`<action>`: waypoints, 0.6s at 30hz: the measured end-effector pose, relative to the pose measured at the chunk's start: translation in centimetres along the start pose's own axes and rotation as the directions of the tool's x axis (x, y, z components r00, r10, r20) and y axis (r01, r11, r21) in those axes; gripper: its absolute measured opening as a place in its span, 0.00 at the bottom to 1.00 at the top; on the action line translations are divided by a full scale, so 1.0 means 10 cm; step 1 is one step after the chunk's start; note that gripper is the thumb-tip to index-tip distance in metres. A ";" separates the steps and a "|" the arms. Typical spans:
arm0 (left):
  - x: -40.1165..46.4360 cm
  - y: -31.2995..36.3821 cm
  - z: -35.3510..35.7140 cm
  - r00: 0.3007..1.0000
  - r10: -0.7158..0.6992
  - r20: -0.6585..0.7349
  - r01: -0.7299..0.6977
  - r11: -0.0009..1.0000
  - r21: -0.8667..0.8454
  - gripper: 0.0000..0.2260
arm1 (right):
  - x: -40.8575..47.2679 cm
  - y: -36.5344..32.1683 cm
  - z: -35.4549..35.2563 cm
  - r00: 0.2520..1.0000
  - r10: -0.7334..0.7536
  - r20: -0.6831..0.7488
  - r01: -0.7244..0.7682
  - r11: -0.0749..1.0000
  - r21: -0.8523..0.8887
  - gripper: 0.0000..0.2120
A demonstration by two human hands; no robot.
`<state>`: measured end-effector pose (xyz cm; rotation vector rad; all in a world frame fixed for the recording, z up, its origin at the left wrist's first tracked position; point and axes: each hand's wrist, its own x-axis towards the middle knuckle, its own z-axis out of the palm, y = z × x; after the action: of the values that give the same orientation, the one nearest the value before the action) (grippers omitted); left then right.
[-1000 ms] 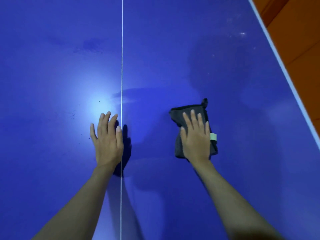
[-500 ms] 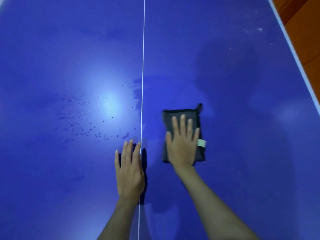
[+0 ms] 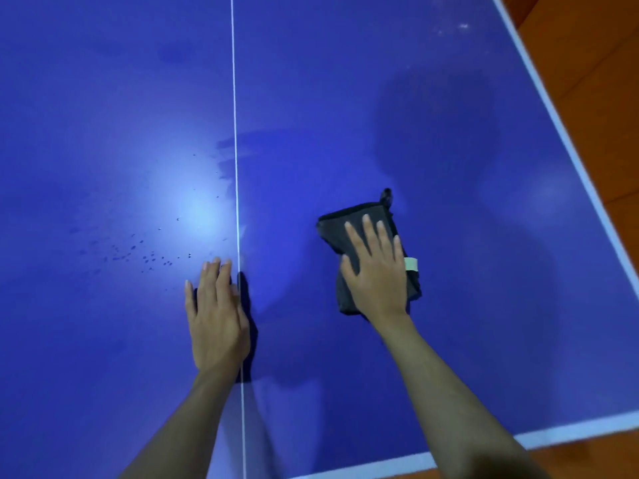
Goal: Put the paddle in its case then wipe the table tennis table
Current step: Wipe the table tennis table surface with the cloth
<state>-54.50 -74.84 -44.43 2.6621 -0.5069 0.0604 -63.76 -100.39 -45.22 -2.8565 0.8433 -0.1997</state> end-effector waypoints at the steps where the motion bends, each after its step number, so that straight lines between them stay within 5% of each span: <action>1: 0.00 0.01 0.00 1.000 0.001 0.001 -0.001 1.000 -0.001 0.21 | -0.03 0.29 -0.06 0.998 0.062 -0.007 -0.062 0.998 -0.011 0.29; 5: 0.00 0.03 0.02 1.000 0.018 0.003 -0.018 0.999 0.031 0.22 | -0.08 1.11 -0.25 0.962 0.273 -0.016 -0.274 0.961 -0.041 0.30; 10: 0.00 0.03 0.02 0.999 0.034 0.009 -0.035 0.997 0.071 0.21 | -0.10 0.87 -0.18 0.936 0.352 -0.030 -0.353 0.933 -0.067 0.30; 18: -0.01 0.03 -0.02 0.998 0.051 0.045 -0.047 0.995 -0.093 0.23 | -0.70 -0.81 0.10 0.997 0.075 -0.012 -0.075 0.997 0.022 0.31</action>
<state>-54.66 -74.99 -44.08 2.5663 -0.5762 -0.0119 -65.16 -89.71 -45.29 -2.8011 0.9434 -0.2171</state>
